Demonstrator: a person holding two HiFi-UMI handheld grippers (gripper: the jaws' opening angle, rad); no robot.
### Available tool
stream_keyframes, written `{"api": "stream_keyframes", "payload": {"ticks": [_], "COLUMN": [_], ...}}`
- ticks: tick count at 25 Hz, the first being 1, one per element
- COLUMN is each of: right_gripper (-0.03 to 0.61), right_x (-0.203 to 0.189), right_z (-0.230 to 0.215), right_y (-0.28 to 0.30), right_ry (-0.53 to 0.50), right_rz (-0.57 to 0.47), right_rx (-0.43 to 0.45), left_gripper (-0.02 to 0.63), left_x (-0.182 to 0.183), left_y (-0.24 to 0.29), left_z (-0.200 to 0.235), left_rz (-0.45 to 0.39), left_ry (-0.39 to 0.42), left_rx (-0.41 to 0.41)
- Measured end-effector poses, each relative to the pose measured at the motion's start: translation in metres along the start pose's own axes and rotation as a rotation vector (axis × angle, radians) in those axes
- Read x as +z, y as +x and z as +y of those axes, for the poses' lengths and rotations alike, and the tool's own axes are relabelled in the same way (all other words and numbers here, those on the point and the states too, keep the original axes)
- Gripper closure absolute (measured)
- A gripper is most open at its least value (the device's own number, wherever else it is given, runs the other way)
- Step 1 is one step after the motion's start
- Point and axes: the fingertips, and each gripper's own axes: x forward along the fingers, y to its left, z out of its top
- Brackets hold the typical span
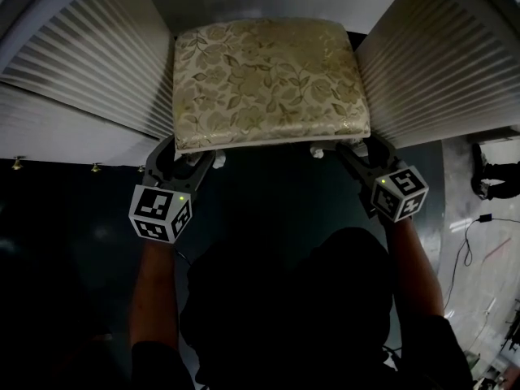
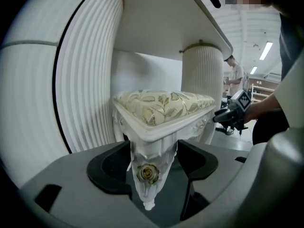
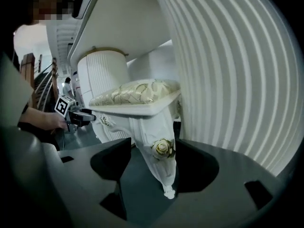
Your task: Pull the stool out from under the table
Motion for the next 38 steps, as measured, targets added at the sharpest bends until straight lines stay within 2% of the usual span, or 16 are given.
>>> {"api": "stream_keyframes", "payload": {"ticks": [7, 16, 25, 32, 38], "right_gripper": [0.333, 0.333, 0.333, 0.333, 0.333], "right_x": [-0.002, 0.001, 0.004, 0.001, 0.001], "right_z": [0.005, 0.012, 0.004, 0.004, 0.007], "right_y": [0.003, 0.0, 0.006, 0.008, 0.007], "right_ry": [-0.02, 0.113, 0.119, 0.164, 0.202], "right_rz": [0.036, 0.207, 0.299, 0.35, 0.444], "right_rx": [0.013, 0.051, 0.025, 0.049, 0.097], "left_gripper": [0.299, 0.301, 0.301, 0.301, 0.301], "left_x": [0.002, 0.016, 0.016, 0.011, 0.013], "left_y": [0.001, -0.005, -0.004, -0.004, -0.004], "left_z": [-0.003, 0.001, -0.003, -0.006, -0.005], "left_rz": [0.005, 0.192, 0.297, 0.383, 0.487], "left_ry": [-0.031, -0.104, -0.156, -0.146, -0.136], "left_rx": [0.009, 0.018, 0.001, -0.023, -0.041]}}
